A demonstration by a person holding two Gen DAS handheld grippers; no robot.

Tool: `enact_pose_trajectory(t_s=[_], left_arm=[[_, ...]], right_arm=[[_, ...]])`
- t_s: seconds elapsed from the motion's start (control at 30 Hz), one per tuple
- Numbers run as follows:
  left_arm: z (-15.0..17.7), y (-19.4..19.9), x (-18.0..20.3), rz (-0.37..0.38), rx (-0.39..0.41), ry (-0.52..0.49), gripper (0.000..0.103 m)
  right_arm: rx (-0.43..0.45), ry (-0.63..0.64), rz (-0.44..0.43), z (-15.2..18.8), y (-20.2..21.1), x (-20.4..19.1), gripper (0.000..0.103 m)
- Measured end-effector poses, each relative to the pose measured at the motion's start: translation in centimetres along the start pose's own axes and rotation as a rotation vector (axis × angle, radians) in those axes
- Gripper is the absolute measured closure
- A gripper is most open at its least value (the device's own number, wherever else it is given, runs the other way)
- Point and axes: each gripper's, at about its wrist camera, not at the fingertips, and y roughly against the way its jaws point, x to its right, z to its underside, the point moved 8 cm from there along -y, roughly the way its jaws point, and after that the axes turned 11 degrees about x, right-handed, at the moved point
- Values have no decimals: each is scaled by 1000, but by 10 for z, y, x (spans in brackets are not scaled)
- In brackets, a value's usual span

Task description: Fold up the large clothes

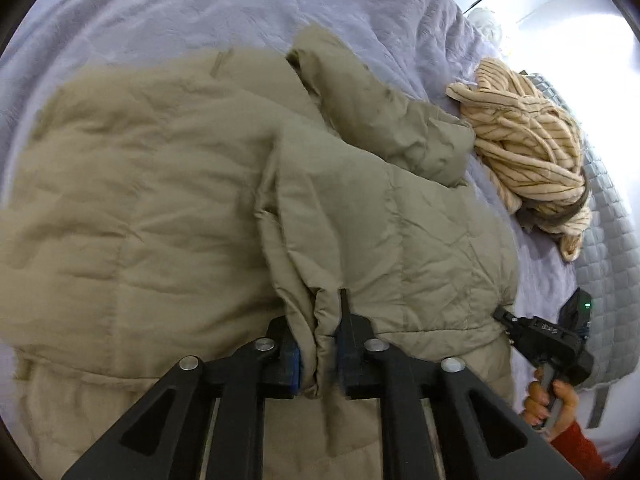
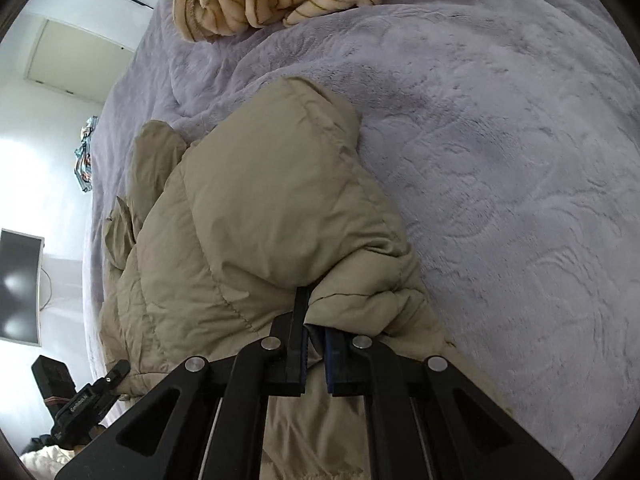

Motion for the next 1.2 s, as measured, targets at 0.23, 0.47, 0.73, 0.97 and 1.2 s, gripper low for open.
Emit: enact_pose_trajectory(t_s=[0.23,0.47,0.73,0.97,1.2], left_arm=[[-9,44,-21,-104,54,-68,83],[-38,48,4,-82,106,-115,83],[-51,-11,17,-170,105,-168,83],[-33,-34,-15,-141,67,-83,83],[-31,-35,-13,-178,67,-126,83]], right_arm=[[-29,114,27,12,35,-12,92],[132,206,77,-12,74,-15,92],[127,214,74,-52,25,-20,92],[83,266,156,-38,-16,15,98],[156,331,211,-26,40,5,96]])
